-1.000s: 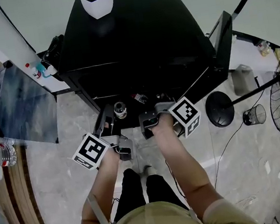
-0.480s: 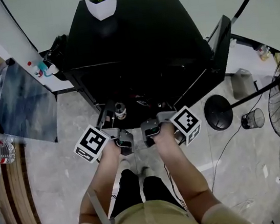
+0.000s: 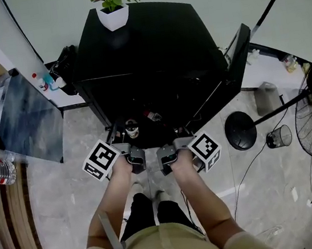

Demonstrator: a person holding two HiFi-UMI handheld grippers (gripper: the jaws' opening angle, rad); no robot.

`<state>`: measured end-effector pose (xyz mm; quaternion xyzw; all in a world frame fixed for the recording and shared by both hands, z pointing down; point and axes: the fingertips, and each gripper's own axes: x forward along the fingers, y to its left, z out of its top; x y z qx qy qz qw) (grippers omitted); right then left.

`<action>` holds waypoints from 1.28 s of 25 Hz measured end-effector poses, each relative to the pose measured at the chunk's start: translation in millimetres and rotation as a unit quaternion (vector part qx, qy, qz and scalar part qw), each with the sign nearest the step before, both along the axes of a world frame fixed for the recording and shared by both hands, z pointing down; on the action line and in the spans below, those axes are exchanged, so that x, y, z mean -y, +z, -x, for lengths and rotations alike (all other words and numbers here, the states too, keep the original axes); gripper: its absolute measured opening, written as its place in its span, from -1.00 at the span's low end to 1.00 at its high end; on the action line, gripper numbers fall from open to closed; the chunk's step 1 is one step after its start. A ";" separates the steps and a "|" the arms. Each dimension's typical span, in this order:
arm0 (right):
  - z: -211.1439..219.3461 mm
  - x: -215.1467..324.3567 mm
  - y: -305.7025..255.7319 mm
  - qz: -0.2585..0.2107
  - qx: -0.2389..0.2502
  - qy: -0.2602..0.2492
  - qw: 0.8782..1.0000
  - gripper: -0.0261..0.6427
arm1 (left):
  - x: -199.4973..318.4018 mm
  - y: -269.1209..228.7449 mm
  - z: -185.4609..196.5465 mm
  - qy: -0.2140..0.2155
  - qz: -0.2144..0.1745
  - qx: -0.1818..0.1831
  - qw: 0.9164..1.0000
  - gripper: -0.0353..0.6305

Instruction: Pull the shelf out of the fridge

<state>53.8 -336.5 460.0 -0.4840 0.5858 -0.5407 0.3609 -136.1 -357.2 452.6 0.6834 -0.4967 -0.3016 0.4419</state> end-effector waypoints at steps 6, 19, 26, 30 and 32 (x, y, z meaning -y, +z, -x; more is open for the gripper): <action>0.1 -18.5 -1.4 -0.002 -0.006 -0.008 1.000 -0.79 | -15.1 -1.7 1.4 0.003 -0.008 -0.011 1.000 -0.68; -3.5 -63.9 -21.9 -0.030 -0.026 -0.040 0.998 -0.77 | -68.5 -18.2 -2.2 -0.007 -0.020 -0.042 0.999 -0.70; -4.4 -97.3 -32.9 -0.042 -0.034 -0.073 0.996 -0.76 | -104.4 -35.2 -4.4 -0.013 -0.035 -0.036 0.999 -0.71; -0.9 -110.6 -41.1 -0.049 -0.035 -0.088 0.994 -0.75 | -121.0 -41.3 -0.3 -0.021 -0.031 -0.032 0.999 -0.71; -0.6 -116.1 -44.8 -0.049 -0.043 -0.092 0.994 -0.75 | -125.8 -46.8 0.3 -0.018 -0.037 -0.031 0.999 -0.71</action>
